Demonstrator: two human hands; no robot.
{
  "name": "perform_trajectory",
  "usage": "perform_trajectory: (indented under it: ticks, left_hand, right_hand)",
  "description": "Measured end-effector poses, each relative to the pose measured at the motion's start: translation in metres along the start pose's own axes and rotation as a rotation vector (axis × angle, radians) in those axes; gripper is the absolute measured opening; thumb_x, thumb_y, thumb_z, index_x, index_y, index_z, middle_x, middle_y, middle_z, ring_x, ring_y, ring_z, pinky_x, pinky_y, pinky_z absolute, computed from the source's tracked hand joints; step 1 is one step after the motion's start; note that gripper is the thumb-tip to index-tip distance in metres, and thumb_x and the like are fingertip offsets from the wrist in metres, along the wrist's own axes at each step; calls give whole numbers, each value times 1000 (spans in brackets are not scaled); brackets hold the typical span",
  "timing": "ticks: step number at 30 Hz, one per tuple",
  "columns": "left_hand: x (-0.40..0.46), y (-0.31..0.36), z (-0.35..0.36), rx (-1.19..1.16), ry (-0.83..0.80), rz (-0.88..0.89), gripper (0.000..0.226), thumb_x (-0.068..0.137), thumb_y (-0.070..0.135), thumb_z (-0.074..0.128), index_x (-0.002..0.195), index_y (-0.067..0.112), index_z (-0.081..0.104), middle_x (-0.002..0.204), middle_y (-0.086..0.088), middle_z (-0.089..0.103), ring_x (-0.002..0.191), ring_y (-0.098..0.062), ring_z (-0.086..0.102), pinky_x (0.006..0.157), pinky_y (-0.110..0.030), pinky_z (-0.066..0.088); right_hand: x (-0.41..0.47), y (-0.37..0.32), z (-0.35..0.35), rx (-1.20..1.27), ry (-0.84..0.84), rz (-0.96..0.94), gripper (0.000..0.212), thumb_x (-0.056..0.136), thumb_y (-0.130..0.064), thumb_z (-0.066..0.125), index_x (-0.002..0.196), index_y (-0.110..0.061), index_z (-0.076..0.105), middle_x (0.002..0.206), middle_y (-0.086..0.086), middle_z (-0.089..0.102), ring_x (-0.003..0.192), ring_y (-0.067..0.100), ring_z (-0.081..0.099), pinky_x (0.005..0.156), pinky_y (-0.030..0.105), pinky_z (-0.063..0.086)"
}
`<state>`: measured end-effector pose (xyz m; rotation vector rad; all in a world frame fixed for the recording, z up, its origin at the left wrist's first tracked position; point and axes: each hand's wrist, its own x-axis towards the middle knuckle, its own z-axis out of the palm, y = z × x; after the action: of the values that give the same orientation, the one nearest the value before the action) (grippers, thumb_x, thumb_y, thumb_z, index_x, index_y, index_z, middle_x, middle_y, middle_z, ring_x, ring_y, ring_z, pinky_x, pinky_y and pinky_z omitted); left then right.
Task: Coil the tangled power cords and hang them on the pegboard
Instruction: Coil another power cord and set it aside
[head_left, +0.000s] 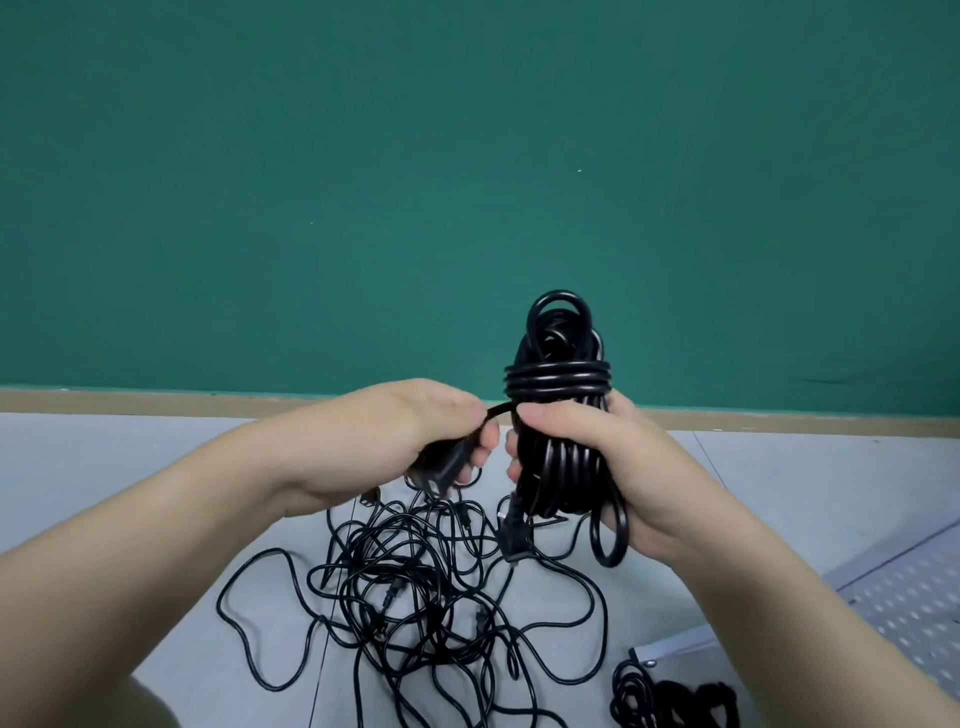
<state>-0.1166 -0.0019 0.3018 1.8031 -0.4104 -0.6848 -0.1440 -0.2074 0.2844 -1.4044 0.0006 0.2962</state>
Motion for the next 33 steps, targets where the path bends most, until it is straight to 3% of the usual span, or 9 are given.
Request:
perform_trajectory:
  ticks: [4,8,10,12,14,22,26,31,33]
  left_hand:
    - [-5,-2,-4,-187,-19,66,31,106,23,49,105,-1,69,85,1,62,80,-16,47,75,-25,39]
    - [-6,-1,-2,-393,-92,113,28,95,30,62,106,6,71,71,3,53,64,-14,31,59,-26,28]
    - [-5,-3,-1,-355,-61,146,32,92,32,62,108,5,69,77,-2,55,67,-16,26,56,-20,30]
    - [-3,-6,2,-285,-10,182,29,93,31,66,104,4,64,83,-10,51,70,-21,21,54,-17,31]
    - [-2,-8,5,-268,49,215,23,95,29,69,95,8,60,77,-9,50,61,-13,24,52,-15,31]
    - [-1,-8,8,-180,109,209,16,104,21,54,90,12,53,73,-1,49,53,-6,31,51,-18,21]
    - [-3,-6,7,-79,139,201,21,105,26,53,89,12,56,72,4,57,59,-7,45,56,-15,39]
    - [-5,-14,4,7,156,195,30,99,42,64,96,13,67,98,-19,70,90,-30,69,91,-50,56]
    - [-5,-17,3,-18,137,151,29,99,36,63,101,7,66,98,-19,73,89,-27,70,91,-48,60]
  right_hand:
    - [-1,-5,-4,68,-43,14,44,80,-24,76,115,-4,59,99,20,66,78,31,67,74,43,56]
    - [1,-6,1,153,-67,8,42,81,-27,72,114,-4,60,95,16,68,76,28,68,70,40,57]
    - [1,-6,5,194,-62,9,41,79,-28,72,111,-4,64,94,15,72,78,28,70,66,37,59]
    - [2,-5,10,238,-60,20,48,78,-30,73,116,0,67,108,23,73,92,35,71,77,43,62]
    - [3,-2,13,260,-70,19,57,80,-31,72,124,5,65,117,27,71,100,38,71,84,45,61]
    - [9,-2,6,228,-108,48,61,81,-26,69,130,9,58,119,30,66,100,39,67,79,43,60]
    - [9,2,7,222,-125,67,62,79,-26,72,131,5,60,127,36,63,104,42,66,81,47,59]
    - [8,4,6,163,39,16,47,79,-20,78,121,-4,67,111,19,75,93,33,74,72,40,60]
    - [8,8,7,137,63,7,48,78,-22,78,122,-6,66,113,19,75,98,34,75,79,43,60]
